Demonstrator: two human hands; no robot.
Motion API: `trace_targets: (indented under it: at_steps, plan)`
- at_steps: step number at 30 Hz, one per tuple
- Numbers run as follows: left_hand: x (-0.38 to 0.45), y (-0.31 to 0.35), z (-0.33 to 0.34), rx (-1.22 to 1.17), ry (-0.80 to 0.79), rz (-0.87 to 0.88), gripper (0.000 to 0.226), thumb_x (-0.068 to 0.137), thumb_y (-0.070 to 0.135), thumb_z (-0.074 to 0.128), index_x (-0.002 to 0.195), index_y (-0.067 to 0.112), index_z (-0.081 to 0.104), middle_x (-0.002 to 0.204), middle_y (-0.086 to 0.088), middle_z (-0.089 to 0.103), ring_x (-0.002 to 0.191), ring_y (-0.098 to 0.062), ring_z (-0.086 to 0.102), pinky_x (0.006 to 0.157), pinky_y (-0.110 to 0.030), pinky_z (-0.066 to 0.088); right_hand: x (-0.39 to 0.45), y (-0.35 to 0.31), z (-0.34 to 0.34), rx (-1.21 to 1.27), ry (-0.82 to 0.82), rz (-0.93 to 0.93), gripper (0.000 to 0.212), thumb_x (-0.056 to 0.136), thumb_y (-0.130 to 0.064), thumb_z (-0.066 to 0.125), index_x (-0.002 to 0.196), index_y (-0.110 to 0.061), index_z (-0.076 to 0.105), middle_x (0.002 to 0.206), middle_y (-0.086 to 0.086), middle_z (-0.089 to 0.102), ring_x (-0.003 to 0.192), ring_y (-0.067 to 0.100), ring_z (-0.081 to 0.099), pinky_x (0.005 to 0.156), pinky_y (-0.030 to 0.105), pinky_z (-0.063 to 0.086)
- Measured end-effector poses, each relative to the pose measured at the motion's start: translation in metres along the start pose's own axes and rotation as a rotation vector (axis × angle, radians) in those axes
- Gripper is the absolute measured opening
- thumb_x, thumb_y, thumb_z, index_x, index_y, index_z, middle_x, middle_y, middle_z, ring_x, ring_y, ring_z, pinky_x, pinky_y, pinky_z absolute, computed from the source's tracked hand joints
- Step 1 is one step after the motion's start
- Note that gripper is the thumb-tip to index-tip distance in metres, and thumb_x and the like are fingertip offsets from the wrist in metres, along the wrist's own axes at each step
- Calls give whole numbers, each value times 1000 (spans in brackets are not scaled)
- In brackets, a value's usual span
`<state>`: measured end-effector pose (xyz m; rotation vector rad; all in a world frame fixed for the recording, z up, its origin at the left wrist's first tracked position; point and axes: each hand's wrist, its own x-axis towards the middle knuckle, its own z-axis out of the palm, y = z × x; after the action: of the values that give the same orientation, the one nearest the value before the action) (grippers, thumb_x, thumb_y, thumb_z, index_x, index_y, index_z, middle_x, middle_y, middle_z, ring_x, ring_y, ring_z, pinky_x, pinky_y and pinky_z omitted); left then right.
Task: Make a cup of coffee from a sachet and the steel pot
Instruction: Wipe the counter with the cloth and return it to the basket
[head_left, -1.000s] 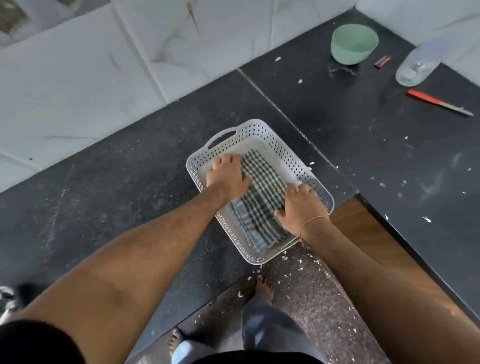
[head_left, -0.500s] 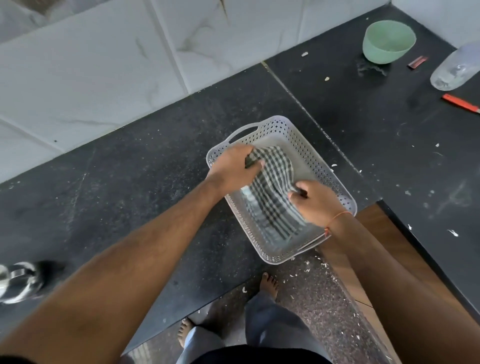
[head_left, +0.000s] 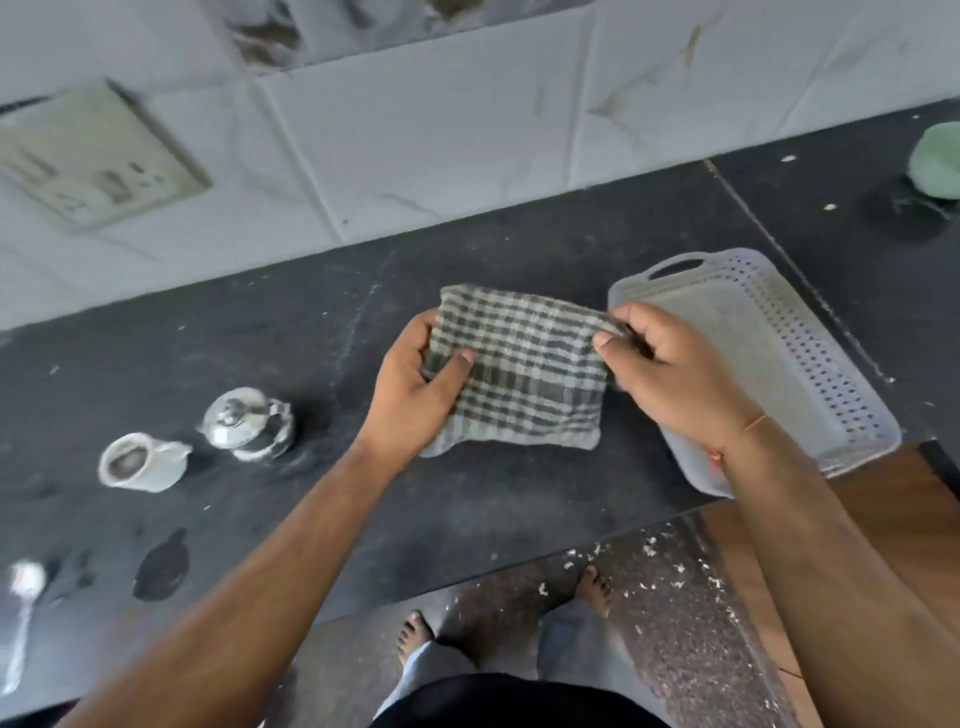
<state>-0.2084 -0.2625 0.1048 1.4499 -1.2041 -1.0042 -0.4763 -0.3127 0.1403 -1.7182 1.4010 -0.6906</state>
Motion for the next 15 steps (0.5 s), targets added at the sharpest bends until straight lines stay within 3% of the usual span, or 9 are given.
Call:
trace_targets:
  at_steps: [4,7,10,13,15]
  plan:
    - [-64,-37,-76,33,20,-34,46,107,-2,62,147,19,55,129,12,74,123,-11,71,103,-28,58,-9,-32,81,-52,-124,-13,9,103,-39,65,103,-32,70,72,-15,70,62,4,62,65,32,50]
    - [-103,-76,-124,94,26,-107,54,108,-2,58,153,25,50,136,18,71,130,-6,66,109,-24,53,-19,-48,143,-140,-245,20,9,103,-40,66,102,-33,72,81,-15,75,73,1,69,66,25,52]
    - [-136,-109,-161,211,20,-238,60,108,3,56,154,40,43,130,38,65,125,12,61,105,-13,46,-25,-52,194,-253,-377,63,11,103,-43,66,103,-34,72,86,-14,74,75,1,68,63,24,47]
    - [-155,-132,-189,267,23,-333,64,107,6,54,163,30,38,131,35,62,118,19,59,105,-17,47,-23,-52,237,-345,-453,89,10,101,-44,69,102,-35,72,89,-14,75,80,7,69,65,28,49]
    - [-160,-141,-203,293,27,-383,65,107,8,53,166,29,34,134,27,63,119,12,61,103,-18,48,-20,-49,263,-423,-471,77,10,99,-43,72,104,-34,72,92,-13,75,84,10,71,67,28,49]
